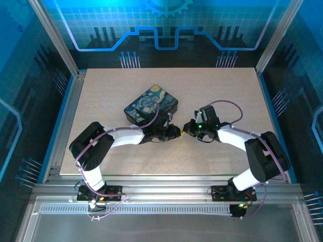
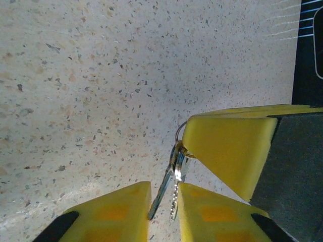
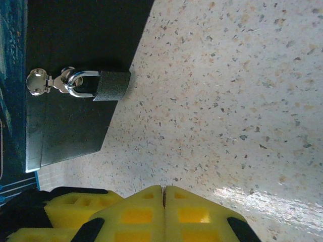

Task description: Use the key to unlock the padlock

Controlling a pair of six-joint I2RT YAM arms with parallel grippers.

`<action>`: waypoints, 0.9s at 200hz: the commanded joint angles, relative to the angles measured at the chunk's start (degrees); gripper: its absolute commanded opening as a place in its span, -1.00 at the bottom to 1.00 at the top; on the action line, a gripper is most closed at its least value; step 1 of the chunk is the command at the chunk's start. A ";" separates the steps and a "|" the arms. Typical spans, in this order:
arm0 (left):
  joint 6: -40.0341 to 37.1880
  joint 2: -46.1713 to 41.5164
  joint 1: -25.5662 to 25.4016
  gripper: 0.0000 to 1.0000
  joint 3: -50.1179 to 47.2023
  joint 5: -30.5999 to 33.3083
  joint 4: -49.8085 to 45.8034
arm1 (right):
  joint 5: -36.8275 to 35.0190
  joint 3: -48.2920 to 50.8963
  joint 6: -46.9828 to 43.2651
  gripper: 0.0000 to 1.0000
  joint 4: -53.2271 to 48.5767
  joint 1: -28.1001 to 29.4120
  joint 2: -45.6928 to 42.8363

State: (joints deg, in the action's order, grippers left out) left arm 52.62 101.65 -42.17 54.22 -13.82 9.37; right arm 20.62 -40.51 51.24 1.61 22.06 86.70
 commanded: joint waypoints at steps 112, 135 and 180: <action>-32.98 -2.51 1.13 -1.00 5.59 -2.19 -9.39 | 2.18 -0.44 -8.50 -0.17 -8.73 -4.57 -5.01; -47.13 -4.97 1.14 -1.00 6.70 0.01 -10.50 | 4.63 0.32 -9.11 -0.08 -11.69 -8.55 -8.58; -68.16 -5.67 1.16 -1.00 6.50 0.99 -3.63 | 14.57 -2.84 -4.06 -0.12 -15.54 -14.48 -11.28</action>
State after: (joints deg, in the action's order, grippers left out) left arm 2.74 97.10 -41.19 60.58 -13.69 1.06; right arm 27.70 -40.69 44.53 -9.39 9.37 76.47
